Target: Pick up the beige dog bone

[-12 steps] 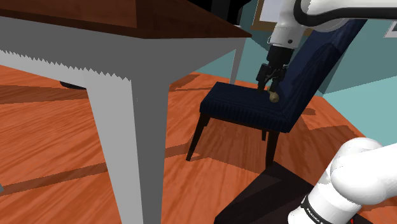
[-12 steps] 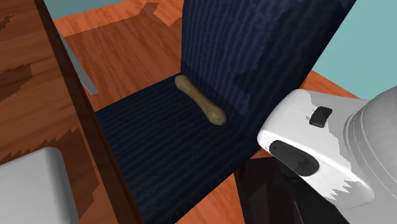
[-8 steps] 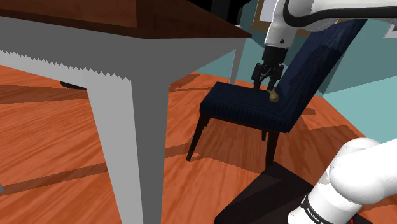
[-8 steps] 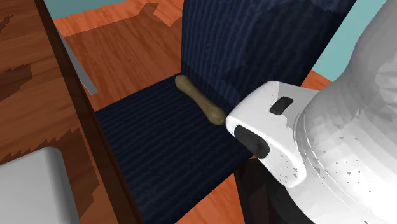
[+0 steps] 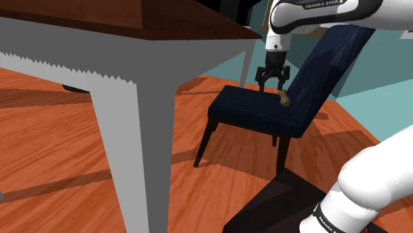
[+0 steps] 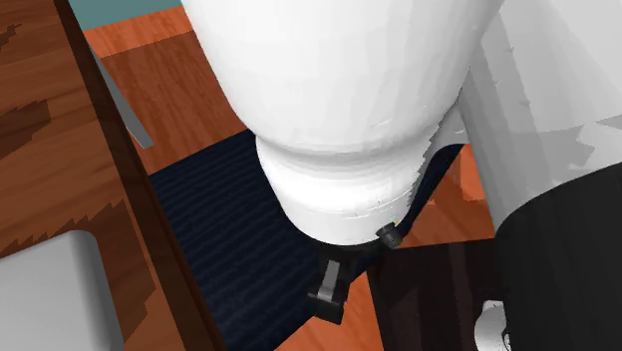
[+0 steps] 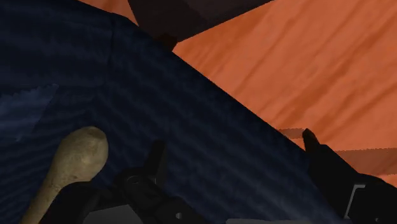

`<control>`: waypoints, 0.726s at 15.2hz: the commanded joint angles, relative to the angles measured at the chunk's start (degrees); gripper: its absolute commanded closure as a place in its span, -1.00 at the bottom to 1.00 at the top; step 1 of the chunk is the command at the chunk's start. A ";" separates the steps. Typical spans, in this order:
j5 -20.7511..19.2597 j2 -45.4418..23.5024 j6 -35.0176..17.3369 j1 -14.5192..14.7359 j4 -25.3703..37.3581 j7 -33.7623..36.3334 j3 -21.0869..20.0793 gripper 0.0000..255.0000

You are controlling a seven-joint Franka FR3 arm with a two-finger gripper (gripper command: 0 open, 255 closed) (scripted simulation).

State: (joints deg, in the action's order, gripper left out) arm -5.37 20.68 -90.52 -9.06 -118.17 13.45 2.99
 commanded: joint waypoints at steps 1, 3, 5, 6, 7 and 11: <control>-1.56 -4.45 0.82 -1.49 3.73 2.51 0.54 -1.00; -2.97 -8.40 1.99 -2.79 7.35 4.85 1.21 -1.00; -4.31 -12.27 3.37 -4.02 11.10 7.09 2.01 -1.00; -4.95 -14.17 4.14 -4.62 13.03 8.16 2.44 -1.00; -5.57 -16.05 4.95 -5.20 14.99 9.20 2.91 -1.00; -7.76 -23.43 8.63 -7.47 23.20 12.99 5.08 -1.00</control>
State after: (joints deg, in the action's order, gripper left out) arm -12.49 -1.24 -82.83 -15.90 -96.69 25.49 7.46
